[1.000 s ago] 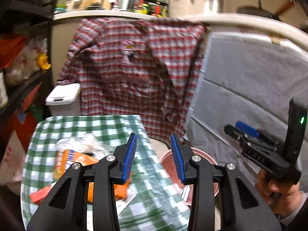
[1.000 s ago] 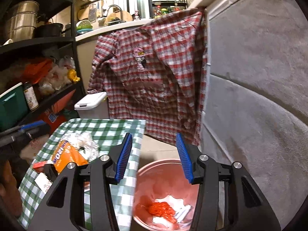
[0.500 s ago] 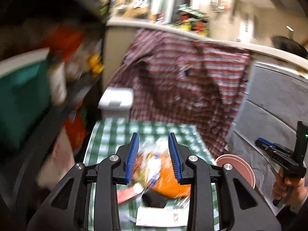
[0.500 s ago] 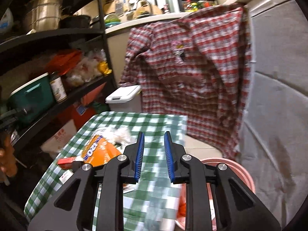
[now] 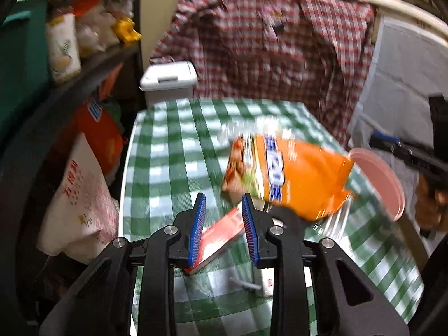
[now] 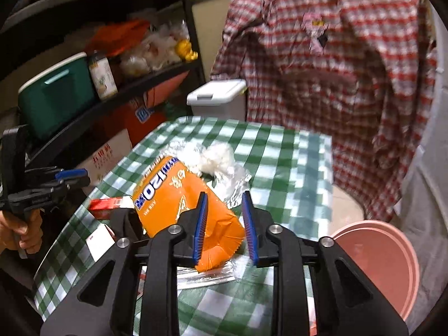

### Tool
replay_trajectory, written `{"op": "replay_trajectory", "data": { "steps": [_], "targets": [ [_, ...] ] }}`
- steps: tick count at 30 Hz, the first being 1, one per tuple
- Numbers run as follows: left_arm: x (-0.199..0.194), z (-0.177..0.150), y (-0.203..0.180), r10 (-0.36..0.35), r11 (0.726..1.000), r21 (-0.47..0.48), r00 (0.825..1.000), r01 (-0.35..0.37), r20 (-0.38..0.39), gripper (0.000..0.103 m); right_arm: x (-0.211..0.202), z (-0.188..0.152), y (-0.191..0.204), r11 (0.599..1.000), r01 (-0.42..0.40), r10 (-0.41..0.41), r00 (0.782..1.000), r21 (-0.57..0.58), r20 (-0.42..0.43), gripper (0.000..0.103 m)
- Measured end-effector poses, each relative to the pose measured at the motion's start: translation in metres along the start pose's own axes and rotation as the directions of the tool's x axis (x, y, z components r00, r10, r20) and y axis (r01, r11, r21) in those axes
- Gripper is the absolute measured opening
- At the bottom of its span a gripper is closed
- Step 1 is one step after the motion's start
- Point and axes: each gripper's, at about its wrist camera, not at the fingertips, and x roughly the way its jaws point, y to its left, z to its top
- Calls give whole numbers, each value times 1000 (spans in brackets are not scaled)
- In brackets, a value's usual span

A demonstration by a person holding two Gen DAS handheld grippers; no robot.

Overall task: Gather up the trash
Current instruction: 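Grasp the red box with the left tool while the right tool grasps the orange snack bag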

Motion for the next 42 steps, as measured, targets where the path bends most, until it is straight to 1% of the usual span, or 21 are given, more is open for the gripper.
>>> {"op": "replay_trajectory", "data": {
  "steps": [1,2,3,4,5,8,10,12,16,18,20,22,23,25,27,28,30,33,37,42],
  "targets": [
    [5,-2,0,1,1000,8,1000,-1,-15,33,8,-1,-2,1000,-10,10,1000,6,-21,31],
    [11,-5,0,7,1000,17,999,-6,-35,43,15,-3,-3,1000,-16,16,999,8,-39,34],
    [14,-7,2,10,1000,20,999,-9,-43,52,23,-4,-5,1000,-21,22,998,10,-58,39],
    [18,-8,4,12,1000,20,999,-11,-51,53,30,-6,-6,1000,-26,28,997,15,-76,43],
    [21,-10,6,9,1000,16,998,-8,-61,54,37,-7,-9,999,-34,36,995,26,-96,44],
    [29,-13,10,2,1000,3,996,-2,-87,57,47,-7,-13,998,-50,56,992,47,-115,44],
    [34,-16,11,0,1000,4,995,0,-102,57,50,-8,-12,996,-71,78,989,52,-129,49],
    [39,-17,13,-5,1000,2,993,5,-115,58,54,-9,-12,995,-86,93,984,49,-150,50],
    [51,-24,13,-25,1000,0,987,25,-158,59,61,-14,-9,995,-90,96,978,36,-185,50],
    [55,-26,12,-16,1000,15,985,19,-171,58,62,-14,-6,996,-90,92,977,19,-193,50],
    [56,-27,10,-10,1000,27,984,15,-178,58,63,-15,-4,996,-92,91,976,5,-196,47],
    [56,-26,11,-18,999,23,984,22,-178,58,62,-15,-2,996,-93,91,976,-5,-196,35],
    [55,-26,11,-18,999,24,984,22,-178,54,61,-15,-2,996,-94,91,976,-7,-196,32],
    [54,-26,11,-15,999,29,983,21,-180,48,60,-15,-2,995,-99,95,977,-12,-192,20],
    [53,-26,12,-10,999,38,983,17,-185,39,56,-14,-2,994,-103,98,978,-21,-186,13],
    [51,-26,12,-10,999,40,982,18,-189,37,54,-14,-1,994,-103,97,979,-25,-182,11],
    [50,-27,12,-12,999,45,981,21,-195,31,50,-13,-1,994,-109,103,979,-29,-175,8],
    [45,-28,10,-9,998,58,980,21,-201,27,42,-11,2,993,-115,107,981,-40,-163,6],
    [38,-28,8,-7,998,58,981,18,-195,25,26,-7,6,992,-117,109,986,-57,-130,4],
    [20,-22,9,-3,1000,20,988,6,-155,25,2,-3,6,991,-118,112,990,-65,-82,4]
  ]
}}
